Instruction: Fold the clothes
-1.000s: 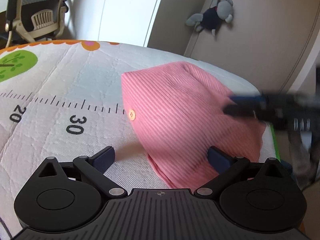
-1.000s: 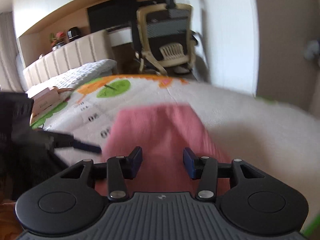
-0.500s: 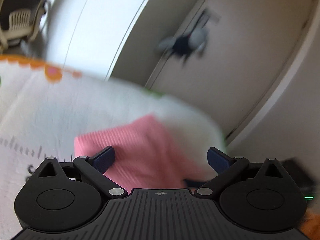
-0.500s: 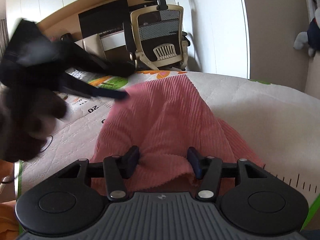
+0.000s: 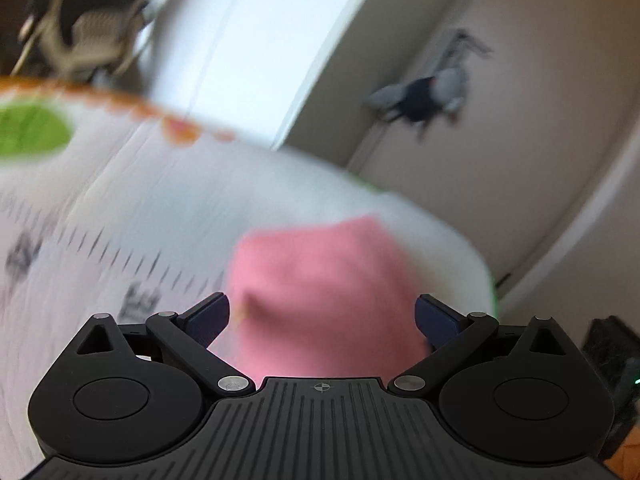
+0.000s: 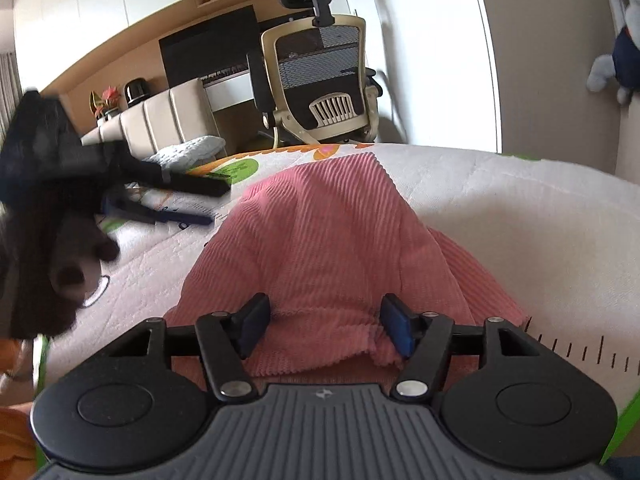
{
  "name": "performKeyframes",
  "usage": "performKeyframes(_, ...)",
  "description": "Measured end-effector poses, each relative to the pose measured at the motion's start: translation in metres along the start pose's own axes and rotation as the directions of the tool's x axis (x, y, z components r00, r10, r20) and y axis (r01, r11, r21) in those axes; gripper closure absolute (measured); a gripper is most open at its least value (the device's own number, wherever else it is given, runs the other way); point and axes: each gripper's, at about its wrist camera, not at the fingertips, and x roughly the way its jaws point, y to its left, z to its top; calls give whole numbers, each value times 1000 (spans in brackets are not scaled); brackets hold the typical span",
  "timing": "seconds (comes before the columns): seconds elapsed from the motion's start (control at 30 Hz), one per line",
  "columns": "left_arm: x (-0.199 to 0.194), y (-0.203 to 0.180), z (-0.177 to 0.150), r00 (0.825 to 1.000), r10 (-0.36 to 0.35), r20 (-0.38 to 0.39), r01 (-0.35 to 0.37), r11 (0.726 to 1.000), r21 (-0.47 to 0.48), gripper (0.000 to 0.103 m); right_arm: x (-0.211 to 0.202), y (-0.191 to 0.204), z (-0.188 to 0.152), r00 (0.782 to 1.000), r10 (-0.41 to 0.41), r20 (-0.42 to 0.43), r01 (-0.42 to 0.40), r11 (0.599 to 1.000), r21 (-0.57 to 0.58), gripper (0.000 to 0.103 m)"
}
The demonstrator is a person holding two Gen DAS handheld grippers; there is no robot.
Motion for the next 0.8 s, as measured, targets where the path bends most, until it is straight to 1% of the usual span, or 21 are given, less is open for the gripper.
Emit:
performKeyframes(0.03,-2,2,-2,1000,7,3,-7,1000,-6,2,0,-1,0,1000,2,-1,-2,1000,4,39)
performKeyframes(0.2,3,-5,-10,999,39,2,-39,998,44,1,-12,-8,10,1000,13,-16,-13,1000,9,35)
performKeyframes(0.33,7,-11,-16,998,65,3,-65,994,83,1,-23,-8,39,999,-17,44,20,998,-58,35)
performKeyframes(0.4,8,-13,-19,997,77,4,-77,992,103,1,-16,-7,56,997,-41,67,47,995,-92,35)
performKeyframes(0.47,10,-16,-22,996,90,5,-90,988,123,1,0,-8,71,996,-44,72,52,993,-108,35)
performKeyframes(0.53,12,-19,-25,995,102,6,-101,985,141,1,24,-8,80,998,-42,40,46,993,-110,35)
performKeyframes(0.57,13,-18,-25,995,102,6,-102,985,140,1,36,-7,81,998,-59,10,60,990,-124,35)
performKeyframes(0.63,14,-18,-25,995,100,6,-100,986,135,1,64,-5,71,992,-119,-49,109,978,-178,35)
performKeyframes(0.67,14,-17,-25,995,95,8,-95,988,125,1,74,-6,65,989,-137,-62,123,974,-193,30)
performKeyframes(0.73,14,-15,-24,998,67,12,-68,993,95,2,74,-14,58,991,-126,-54,118,984,-137,28)
performKeyframes(0.8,16,-10,-23,1000,-6,7,6,999,52,2,71,-23,56,993,-106,-57,101,992,-79,28)
